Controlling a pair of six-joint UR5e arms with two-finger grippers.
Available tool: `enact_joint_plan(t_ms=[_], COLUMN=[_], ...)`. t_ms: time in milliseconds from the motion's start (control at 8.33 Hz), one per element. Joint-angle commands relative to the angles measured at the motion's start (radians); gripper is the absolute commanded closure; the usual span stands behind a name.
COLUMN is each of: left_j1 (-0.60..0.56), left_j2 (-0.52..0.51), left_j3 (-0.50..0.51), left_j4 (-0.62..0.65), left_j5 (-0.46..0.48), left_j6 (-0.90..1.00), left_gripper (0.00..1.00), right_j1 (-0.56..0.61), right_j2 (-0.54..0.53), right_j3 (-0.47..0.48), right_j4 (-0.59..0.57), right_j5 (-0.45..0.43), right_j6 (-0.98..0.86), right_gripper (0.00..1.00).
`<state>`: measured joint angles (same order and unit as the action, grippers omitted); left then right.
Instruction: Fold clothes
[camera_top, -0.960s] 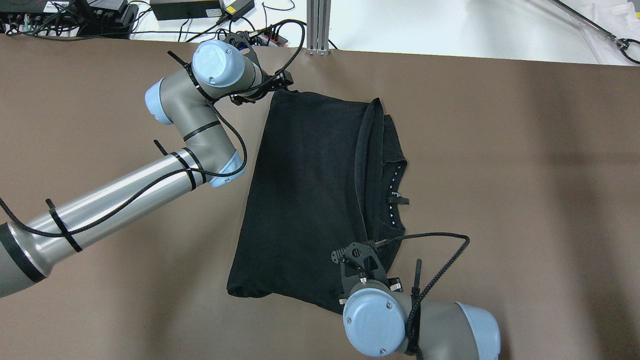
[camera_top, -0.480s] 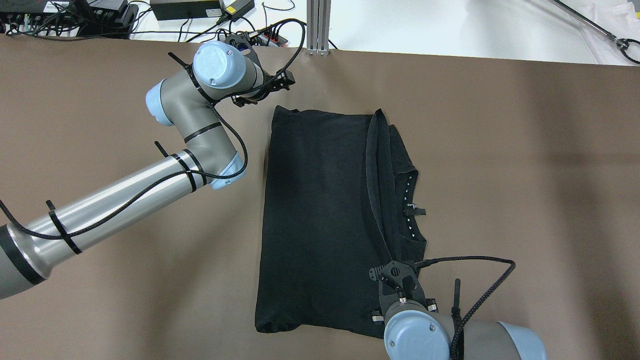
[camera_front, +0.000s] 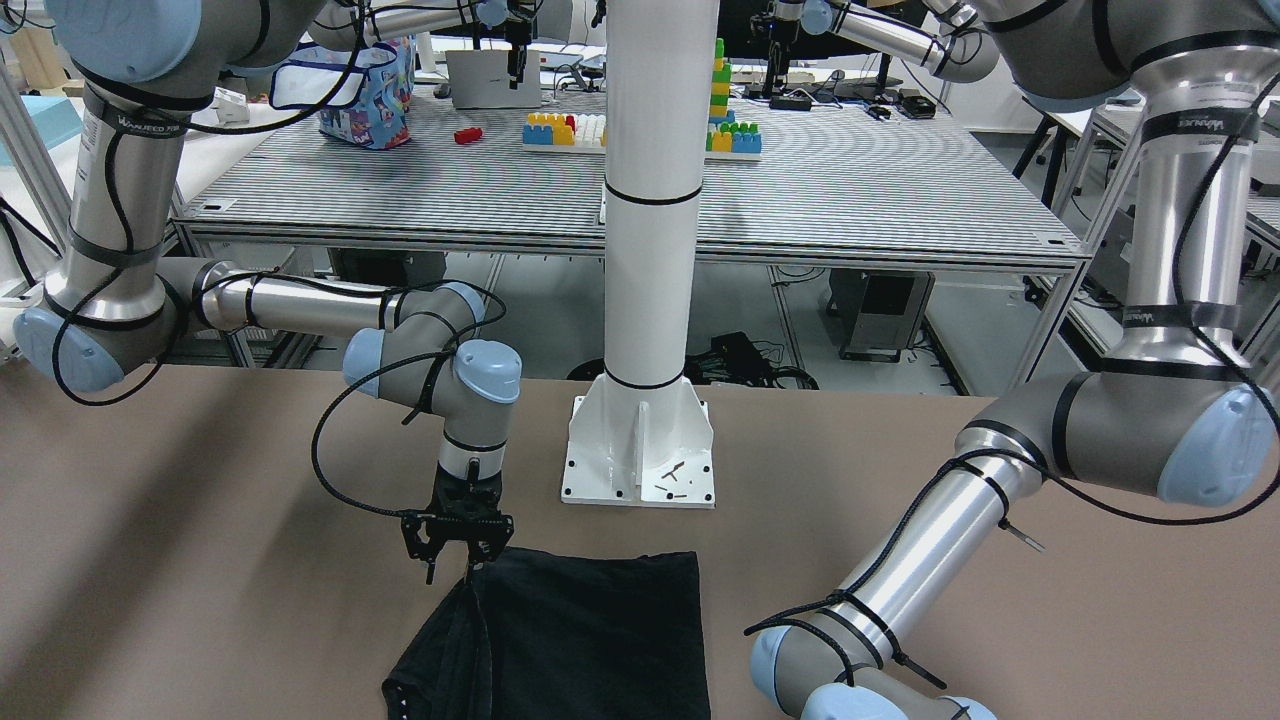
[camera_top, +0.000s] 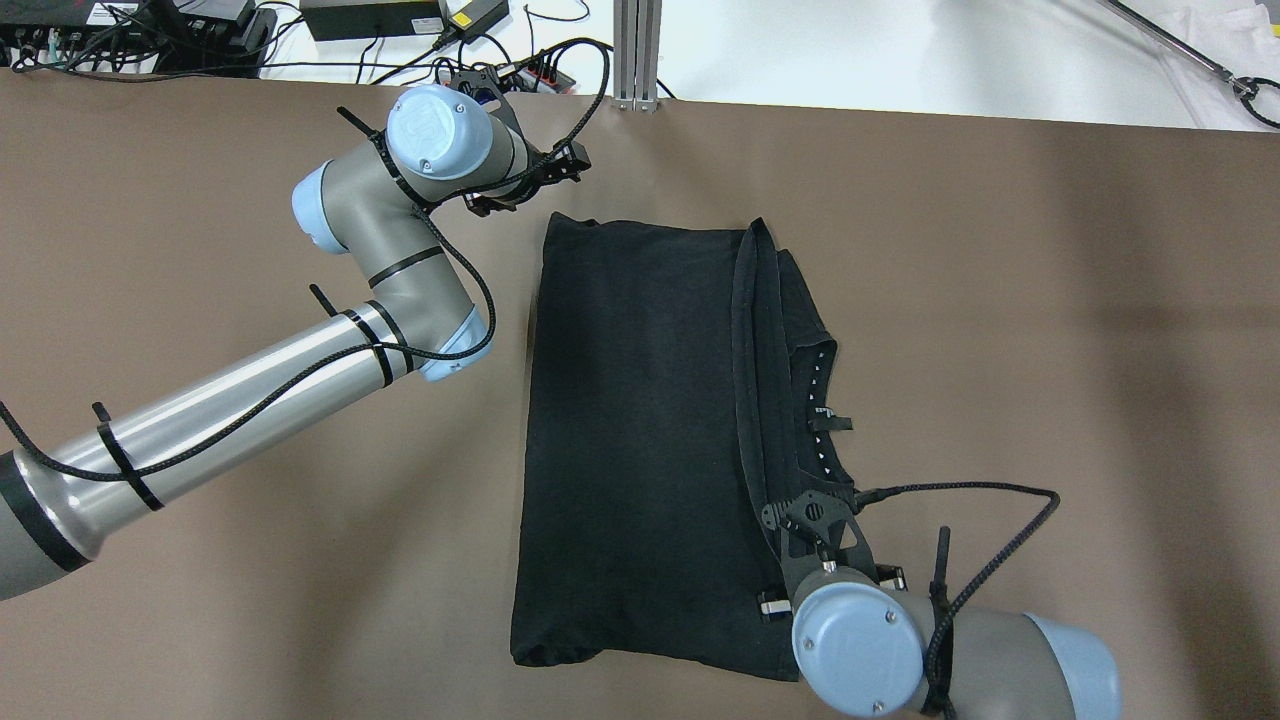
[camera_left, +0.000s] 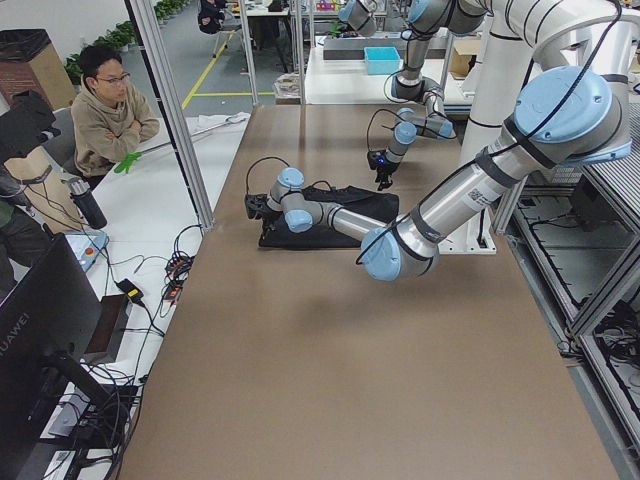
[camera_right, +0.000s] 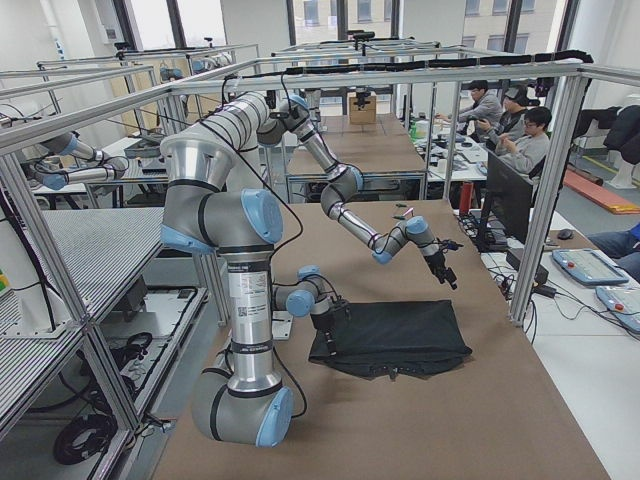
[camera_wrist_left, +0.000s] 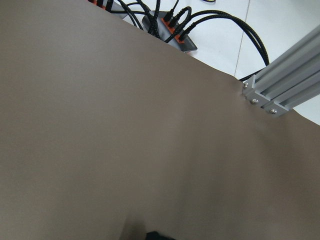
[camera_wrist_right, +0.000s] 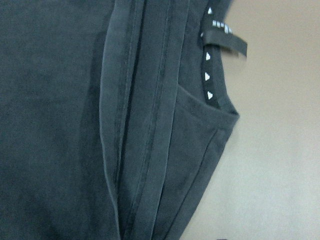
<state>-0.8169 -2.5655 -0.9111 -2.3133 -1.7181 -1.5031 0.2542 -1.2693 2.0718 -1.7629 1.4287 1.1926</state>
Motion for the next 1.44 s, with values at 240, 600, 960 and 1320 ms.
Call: enact_joint_plan(t_ms=[240,600,960,1320], left_j1=[0.013,0.015,0.019,0.019], left_j2=[0.036,0.038,0.038,0.036], left_j3=[-0.040,-0.040,-0.040,-0.038], left_j4=[-0.001,-0.001,-0.001,-0.001], left_j5=[0.003,0.002,0.002,0.000], left_j6=[-0.028,-0.028,-0.028,-0.026], left_gripper=[0.00,0.00,0.00,0.00], right_j1=[0.135,0.135,0.145,0.199], right_j2=[0.204,0.226,0.179,0.101], right_j3=[-0.232,-0.286,-0.286,-0.238], right_j4=[0.028,0.065,0.109,0.114], right_j5=[0.009,0.010,0.010,0.015], right_j6=[-0.194,-0.211,-0.219,-0.357], right_gripper=[0.05,0.05,0.05,0.05])
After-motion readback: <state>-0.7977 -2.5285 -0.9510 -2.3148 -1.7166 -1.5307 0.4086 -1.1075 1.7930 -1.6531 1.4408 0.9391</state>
